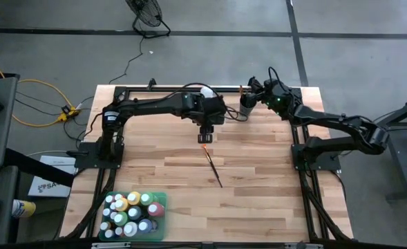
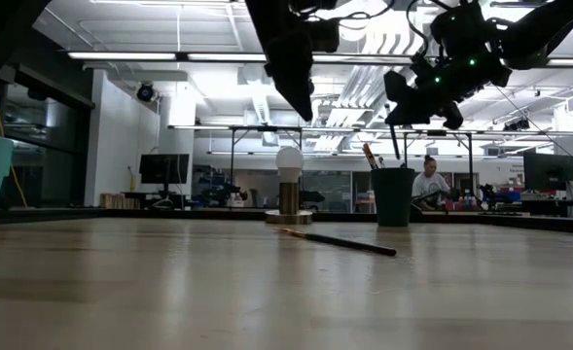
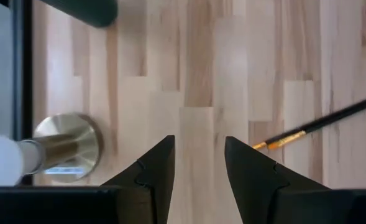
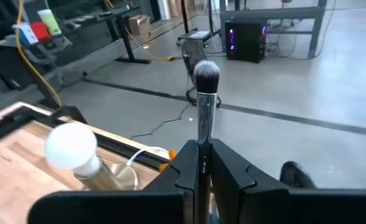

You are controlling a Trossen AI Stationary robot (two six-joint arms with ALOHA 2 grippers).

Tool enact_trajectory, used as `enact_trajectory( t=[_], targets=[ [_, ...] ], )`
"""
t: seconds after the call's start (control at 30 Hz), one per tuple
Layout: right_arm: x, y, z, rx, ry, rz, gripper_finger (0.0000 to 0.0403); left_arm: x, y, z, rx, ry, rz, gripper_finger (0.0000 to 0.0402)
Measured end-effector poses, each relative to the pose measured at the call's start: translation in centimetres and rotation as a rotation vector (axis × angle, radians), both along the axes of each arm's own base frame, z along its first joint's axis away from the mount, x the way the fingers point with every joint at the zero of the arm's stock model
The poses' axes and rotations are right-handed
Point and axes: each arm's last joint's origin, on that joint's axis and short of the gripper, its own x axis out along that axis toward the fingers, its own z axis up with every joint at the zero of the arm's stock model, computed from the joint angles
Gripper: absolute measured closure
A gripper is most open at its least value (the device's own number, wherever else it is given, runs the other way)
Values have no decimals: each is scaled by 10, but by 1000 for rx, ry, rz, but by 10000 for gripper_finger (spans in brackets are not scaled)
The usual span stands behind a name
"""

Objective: Pick & Place Paint Supplies
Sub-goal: Put the silver paint brush into the black cup

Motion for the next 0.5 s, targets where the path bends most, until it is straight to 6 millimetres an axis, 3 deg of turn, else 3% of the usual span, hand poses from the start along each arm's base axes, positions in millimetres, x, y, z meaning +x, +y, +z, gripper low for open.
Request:
enact_trajectory(
  t=[0.5],
  targets=[
    [12,-11,-26,42,80,-34,371,4,0,-9,-14,-32,9,266]
  ],
)
